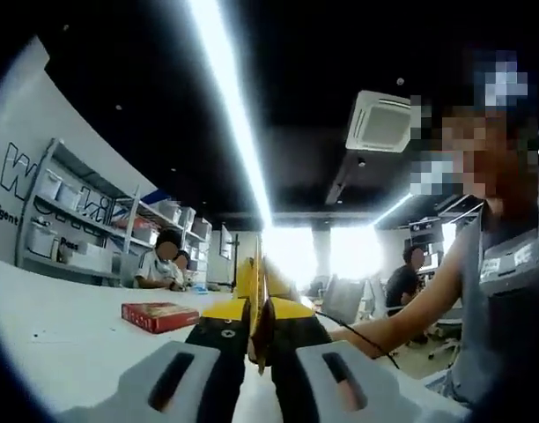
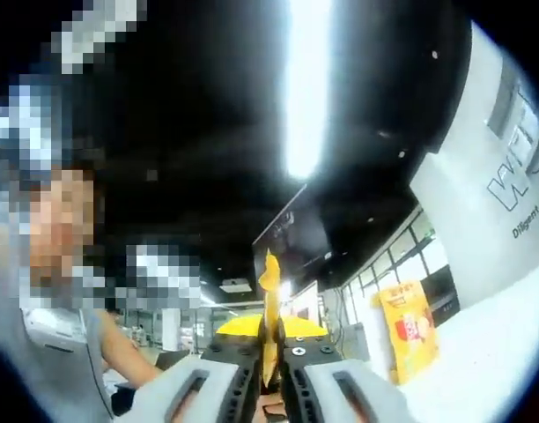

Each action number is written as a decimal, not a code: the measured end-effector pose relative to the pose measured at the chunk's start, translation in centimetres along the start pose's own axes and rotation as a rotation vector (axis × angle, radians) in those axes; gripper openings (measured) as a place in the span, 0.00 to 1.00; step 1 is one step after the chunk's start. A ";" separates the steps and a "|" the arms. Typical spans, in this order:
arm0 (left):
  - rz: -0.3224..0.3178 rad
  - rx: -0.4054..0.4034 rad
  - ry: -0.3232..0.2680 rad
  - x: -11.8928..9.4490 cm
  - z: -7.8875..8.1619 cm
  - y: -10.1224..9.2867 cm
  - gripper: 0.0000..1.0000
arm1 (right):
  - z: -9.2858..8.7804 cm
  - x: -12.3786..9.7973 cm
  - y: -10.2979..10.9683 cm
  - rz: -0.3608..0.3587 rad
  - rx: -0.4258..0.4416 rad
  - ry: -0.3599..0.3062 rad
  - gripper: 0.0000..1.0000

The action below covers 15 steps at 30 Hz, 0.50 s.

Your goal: Tear open the coffee pouch, take out the coffee, and pour the coffee from the pouch into the cup

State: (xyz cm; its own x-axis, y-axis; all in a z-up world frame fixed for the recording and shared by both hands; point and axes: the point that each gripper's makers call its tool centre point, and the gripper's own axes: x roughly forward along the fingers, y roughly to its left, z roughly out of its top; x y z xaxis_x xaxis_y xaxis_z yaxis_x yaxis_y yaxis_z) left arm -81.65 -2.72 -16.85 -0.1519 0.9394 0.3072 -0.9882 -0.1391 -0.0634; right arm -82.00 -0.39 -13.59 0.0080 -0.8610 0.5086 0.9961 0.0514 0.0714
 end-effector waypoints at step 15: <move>0.017 0.135 0.401 -0.6 -5.5 -0.6 0.10 | -6.2 -3.4 0.9 0.067 -0.216 0.572 0.27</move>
State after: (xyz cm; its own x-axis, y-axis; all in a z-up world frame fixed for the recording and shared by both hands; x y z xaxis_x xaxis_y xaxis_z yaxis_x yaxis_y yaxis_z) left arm -80.91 -1.48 -22.19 -0.1757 0.9805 -0.0883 -0.9831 -0.1701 0.0683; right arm -80.55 -0.61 -20.58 0.0571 -0.9976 -0.0389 0.9866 0.0624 -0.1510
